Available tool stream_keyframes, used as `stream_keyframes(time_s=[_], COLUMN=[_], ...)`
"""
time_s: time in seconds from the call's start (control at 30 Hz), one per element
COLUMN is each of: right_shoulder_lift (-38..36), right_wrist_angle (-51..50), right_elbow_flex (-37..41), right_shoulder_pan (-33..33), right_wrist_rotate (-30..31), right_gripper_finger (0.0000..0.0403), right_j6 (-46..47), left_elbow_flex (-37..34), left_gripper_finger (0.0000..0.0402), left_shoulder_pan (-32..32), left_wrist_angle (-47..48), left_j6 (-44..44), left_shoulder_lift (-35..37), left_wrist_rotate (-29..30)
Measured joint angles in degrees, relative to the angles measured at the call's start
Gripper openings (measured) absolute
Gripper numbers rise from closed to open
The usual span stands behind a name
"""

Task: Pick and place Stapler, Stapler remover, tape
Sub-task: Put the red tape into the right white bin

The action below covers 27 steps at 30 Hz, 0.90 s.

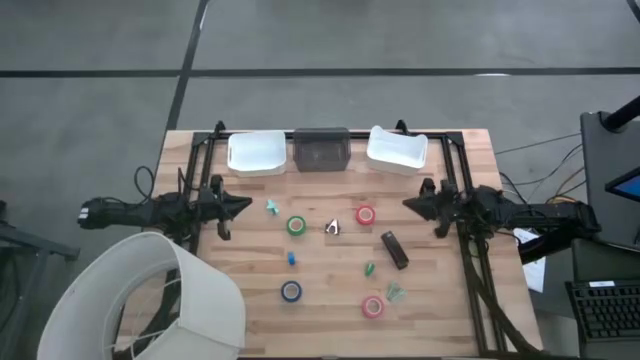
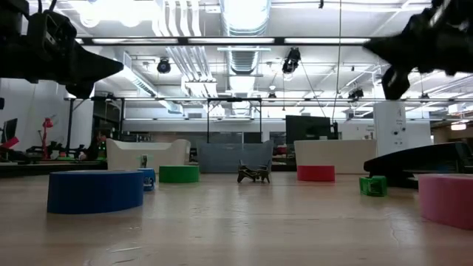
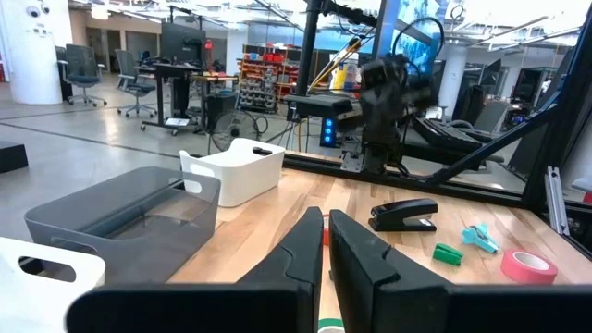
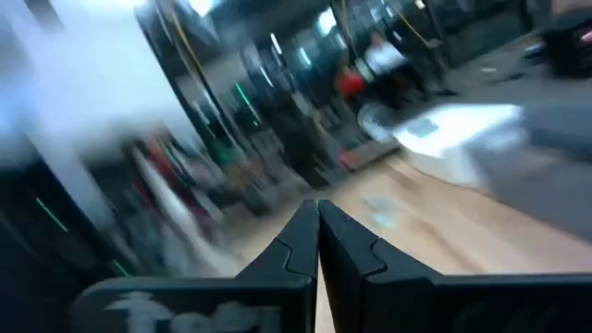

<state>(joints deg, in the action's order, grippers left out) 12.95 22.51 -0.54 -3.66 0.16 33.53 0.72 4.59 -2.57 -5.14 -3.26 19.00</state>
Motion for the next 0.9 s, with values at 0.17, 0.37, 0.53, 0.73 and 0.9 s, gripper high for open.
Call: stream_keyframes(time_s=[0.17,0.37,0.53,0.73,0.9], right_shoulder_lift=[-0.1,-0.1,1.1,7.8,18.4], right_wrist_angle=[14.8,20.6,11.9,-3.8,-6.1], right_elbow_flex=[0.0,0.0,-0.2,-3.9,-7.8], right_shoulder_pan=[0.0,0.0,0.0,0.0,0.0], right_wrist_rotate=[3.1,5.9,9.9,13.7,12.0], right_gripper_finger=[0.0009,0.0009,0.0009,0.0009,0.0009], right_j6=[16.2,21.9,24.1,35.6,44.3], left_elbow_flex=[0.0,0.0,0.0,0.0,0.0], left_gripper_finger=[0.0026,0.0026,0.0026,0.0026,0.0026], left_shoulder_pan=[0.0,0.0,0.0,0.0,0.0], left_wrist_angle=[0.0,0.0,0.0,0.0,0.0], left_j6=[0.0,0.0,0.0,0.0,0.0], left_shoulder_lift=[0.0,0.0,0.0,0.0,0.0], left_wrist_rotate=[0.0,0.0,0.0,0.0,0.0])
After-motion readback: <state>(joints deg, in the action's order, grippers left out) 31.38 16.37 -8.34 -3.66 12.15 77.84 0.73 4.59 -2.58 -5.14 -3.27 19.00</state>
